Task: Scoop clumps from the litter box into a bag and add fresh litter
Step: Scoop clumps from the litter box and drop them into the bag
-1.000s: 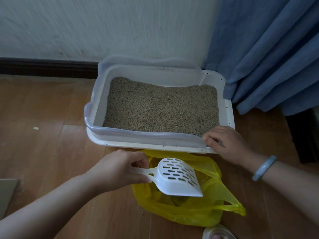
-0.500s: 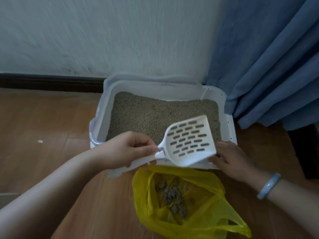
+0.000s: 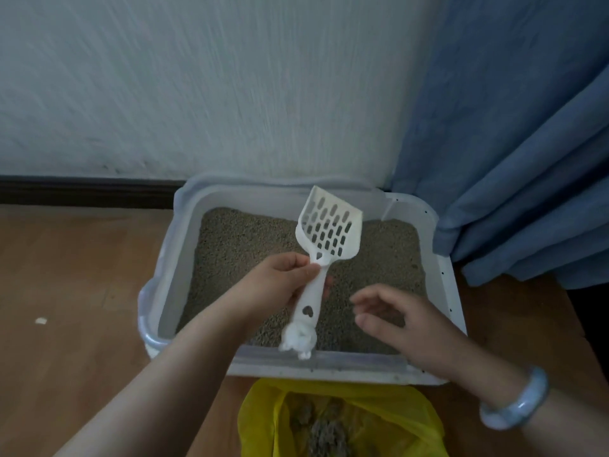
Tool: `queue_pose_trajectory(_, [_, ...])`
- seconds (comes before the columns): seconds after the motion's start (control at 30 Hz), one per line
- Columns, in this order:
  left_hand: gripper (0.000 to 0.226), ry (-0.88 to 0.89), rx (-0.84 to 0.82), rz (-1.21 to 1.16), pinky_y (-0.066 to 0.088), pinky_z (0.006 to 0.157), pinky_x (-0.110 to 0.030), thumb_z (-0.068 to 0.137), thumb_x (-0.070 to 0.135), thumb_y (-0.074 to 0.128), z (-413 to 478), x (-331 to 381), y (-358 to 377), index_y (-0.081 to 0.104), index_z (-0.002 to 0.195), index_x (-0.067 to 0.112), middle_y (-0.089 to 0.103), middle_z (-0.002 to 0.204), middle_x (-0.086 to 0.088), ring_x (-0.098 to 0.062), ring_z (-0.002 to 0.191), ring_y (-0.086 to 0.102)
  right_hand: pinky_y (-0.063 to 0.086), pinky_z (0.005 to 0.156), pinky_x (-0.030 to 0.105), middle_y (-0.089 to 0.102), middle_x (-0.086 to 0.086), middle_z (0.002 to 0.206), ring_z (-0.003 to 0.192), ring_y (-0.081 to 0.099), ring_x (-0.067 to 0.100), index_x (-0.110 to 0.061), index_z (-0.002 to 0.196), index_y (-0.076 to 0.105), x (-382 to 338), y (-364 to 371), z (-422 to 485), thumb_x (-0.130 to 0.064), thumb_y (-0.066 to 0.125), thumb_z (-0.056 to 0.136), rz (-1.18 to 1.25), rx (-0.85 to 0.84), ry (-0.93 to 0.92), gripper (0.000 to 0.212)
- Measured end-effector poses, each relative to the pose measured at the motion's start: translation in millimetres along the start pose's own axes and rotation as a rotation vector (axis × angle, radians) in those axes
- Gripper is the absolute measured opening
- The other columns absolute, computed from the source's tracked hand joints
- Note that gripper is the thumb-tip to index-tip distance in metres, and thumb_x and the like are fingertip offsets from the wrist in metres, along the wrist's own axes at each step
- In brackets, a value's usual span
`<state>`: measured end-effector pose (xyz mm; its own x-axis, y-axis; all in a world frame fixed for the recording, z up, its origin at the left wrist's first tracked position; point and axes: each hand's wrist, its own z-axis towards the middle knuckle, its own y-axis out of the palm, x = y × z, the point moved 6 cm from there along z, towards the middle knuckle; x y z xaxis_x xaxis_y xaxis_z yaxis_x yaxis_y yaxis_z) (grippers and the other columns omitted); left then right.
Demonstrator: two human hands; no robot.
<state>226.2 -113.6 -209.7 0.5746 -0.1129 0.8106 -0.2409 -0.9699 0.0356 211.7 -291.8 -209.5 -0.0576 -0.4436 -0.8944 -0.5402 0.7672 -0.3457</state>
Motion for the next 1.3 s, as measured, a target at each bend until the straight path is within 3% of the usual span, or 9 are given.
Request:
queue_pose_trajectory(0.27, [0.009, -0.033, 0.048, -0.203, 0.047, 0.076, -0.031, 0.090, 0.019, 0.058, 23.2, -24.2, 0.0, 0.062, 0.092, 0.011, 0.066, 0.082, -0.004, -0.018, 0.080, 0.059, 0.055, 0.077, 0.032, 0.068, -0.004, 0.089, 0.080, 0.066, 0.009, -0.029, 0.099, 0.060, -10.3, 25.5, 35.0, -0.068, 0.064, 0.053, 0.138, 0.023, 0.177, 0.060])
queue_pose_trajectory(0.43, [0.006, 0.008, 0.067, -0.111, 0.043, 0.053, -0.009, 0.087, 0.008, 0.063, 25.7, -19.8, 0.3, 0.062, 0.092, 0.008, 0.065, 0.082, -0.003, 0.003, 0.058, 0.058, 0.057, 0.073, 0.036, 0.067, -0.005, 0.087, 0.075, 0.065, 0.010, -0.030, 0.101, 0.058, 2.4, 26.4, 52.5, -0.029, 0.076, 0.073, -0.005, 0.021, 0.242, 0.033])
queue_pose_trajectory(0.53, [0.015, 0.039, 0.080, 0.066, 0.046, 0.062, -0.010, 0.088, 0.012, 0.063, 23.4, -18.8, -4.4, 0.065, 0.102, 0.014, 0.068, 0.087, 0.006, 0.005, 0.066, 0.061, 0.053, 0.069, 0.028, 0.064, -0.013, 0.089, 0.077, 0.062, 0.003, -0.030, 0.110, 0.061, 8.9, 8.6, 59.6, -0.021, 0.070, 0.078, -0.147, 0.003, 0.237, 0.034])
queue_pose_trajectory(0.63, [0.011, 0.107, 0.188, 0.553, 0.052, 0.075, -0.026, 0.088, 0.033, 0.061, 11.7, -18.9, -23.8, 0.065, 0.098, 0.034, 0.066, 0.091, 0.018, -0.002, 0.082, 0.062, 0.045, 0.068, 0.027, 0.057, -0.010, 0.093, 0.081, 0.055, 0.007, -0.029, 0.114, 0.061, 13.6, -21.8, 65.7, -0.022, 0.066, 0.081, -0.479, -0.008, 0.183, 0.035])
queue_pose_trajectory(0.8, [0.015, 0.443, 0.346, 1.180, 0.047, 0.055, -0.029, 0.083, 0.037, 0.064, -16.0, -1.4, -43.2, 0.064, 0.097, 0.031, 0.067, 0.085, 0.008, -0.019, 0.072, 0.065, 0.047, 0.073, 0.034, 0.049, -0.010, 0.105, 0.087, 0.052, 0.011, -0.036, 0.120, 0.058, 9.8, -45.4, 54.9, -0.026, 0.061, 0.083, -0.828, -0.087, 0.090, 0.038])
queue_pose_trajectory(0.93, [0.042, 0.432, 0.244, 1.304, 0.047, 0.064, -0.034, 0.077, 0.056, 0.047, -18.3, -4.4, -47.9, 0.065, 0.100, 0.026, 0.068, 0.087, 0.006, -0.023, 0.077, 0.065, 0.048, 0.064, 0.034, 0.053, -0.005, 0.104, 0.084, 0.055, 0.016, -0.030, 0.120, 0.060, -3.7, -50.5, 45.5, -0.019, 0.061, 0.081, -0.991, -0.154, -0.020, 0.040])
queue_pose_trajectory(1.03, [0.042, 0.491, 0.178, 1.323, 0.043, 0.066, -0.031, 0.078, 0.058, 0.046, -18.8, -4.2, -39.6, 0.065, 0.098, 0.026, 0.068, 0.085, 0.009, -0.019, 0.078, 0.065, 0.048, 0.053, 0.035, 0.062, -0.001, 0.092, 0.075, 0.059, 0.020, -0.026, 0.109, 0.068, -18.2, -62.1, 39.4, -0.010, 0.070, 0.071, -1.116, -0.166, -0.132, 0.041])
queue_pose_trajectory(1.17, [0.040, 0.576, 0.112, 1.287, 0.039, 0.066, -0.026, 0.082, 0.057, 0.047, -24.4, -0.2, -31.3, 0.067, 0.094, 0.025, 0.066, 0.080, 0.009, -0.016, 0.074, 0.065, 0.045, 0.073, 0.031, 0.056, -0.009, 0.106, 0.097, 0.054, 0.015, -0.034, 0.115, 0.056, -37.4, -82.7, 21.9, -0.019, 0.051, 0.088, -1.344, -0.276, -0.066, 0.032])
queue_pose_trajectory(1.3, [0.043, 0.582, 0.057, 1.313, 0.042, 0.067, -0.027, 0.082, 0.060, 0.047, -25.5, -2.4, -26.4, 0.068, 0.097, 0.025, 0.065, 0.079, 0.010, -0.014, 0.073, 0.064, 0.041, 0.070, 0.029, 0.052, -0.005, 0.102, 0.096, 0.054, 0.018, -0.027, 0.104, 0.054, -45.4, -75.0, 9.4, -0.020, 0.043, 0.093, -1.476, -0.387, -0.006, 0.016])
